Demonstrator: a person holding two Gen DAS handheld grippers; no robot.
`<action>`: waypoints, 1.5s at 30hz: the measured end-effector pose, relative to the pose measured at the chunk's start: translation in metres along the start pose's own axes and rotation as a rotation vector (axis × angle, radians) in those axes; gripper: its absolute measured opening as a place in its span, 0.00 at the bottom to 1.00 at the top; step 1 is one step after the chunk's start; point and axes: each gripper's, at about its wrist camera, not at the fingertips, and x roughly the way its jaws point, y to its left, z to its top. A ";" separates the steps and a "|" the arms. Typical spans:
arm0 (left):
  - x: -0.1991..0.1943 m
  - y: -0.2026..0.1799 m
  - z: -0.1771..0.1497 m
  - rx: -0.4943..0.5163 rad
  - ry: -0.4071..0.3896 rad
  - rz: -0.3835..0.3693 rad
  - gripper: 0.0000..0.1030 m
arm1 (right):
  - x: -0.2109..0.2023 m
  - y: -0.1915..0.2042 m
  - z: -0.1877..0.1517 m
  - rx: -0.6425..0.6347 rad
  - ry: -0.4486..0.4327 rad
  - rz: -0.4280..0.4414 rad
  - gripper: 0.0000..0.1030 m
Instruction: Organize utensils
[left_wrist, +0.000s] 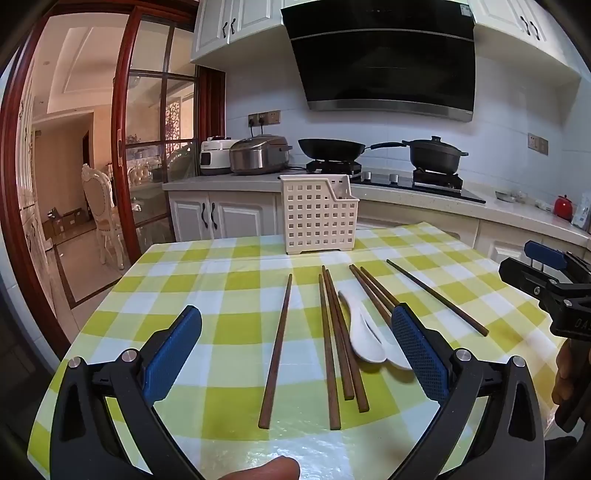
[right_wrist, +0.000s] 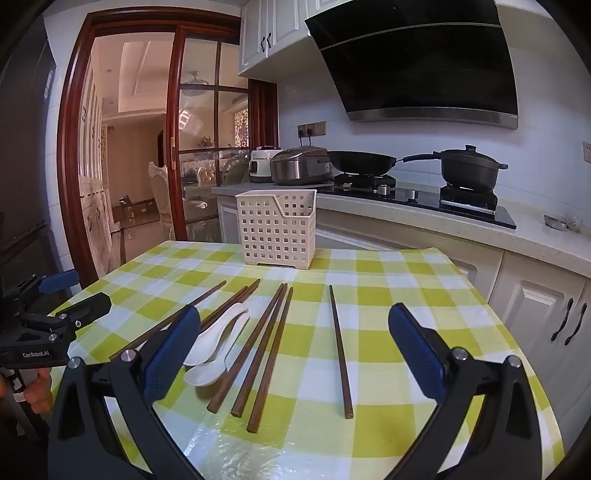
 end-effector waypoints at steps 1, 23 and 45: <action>0.000 0.000 0.000 0.003 -0.002 -0.005 0.93 | 0.000 -0.001 0.000 0.000 -0.001 -0.001 0.96; -0.003 -0.002 0.003 -0.001 -0.020 0.001 0.94 | -0.002 0.003 0.002 -0.007 -0.012 0.004 0.96; -0.007 -0.003 0.007 0.001 -0.029 0.001 0.94 | -0.002 0.002 0.002 -0.006 -0.011 0.005 0.96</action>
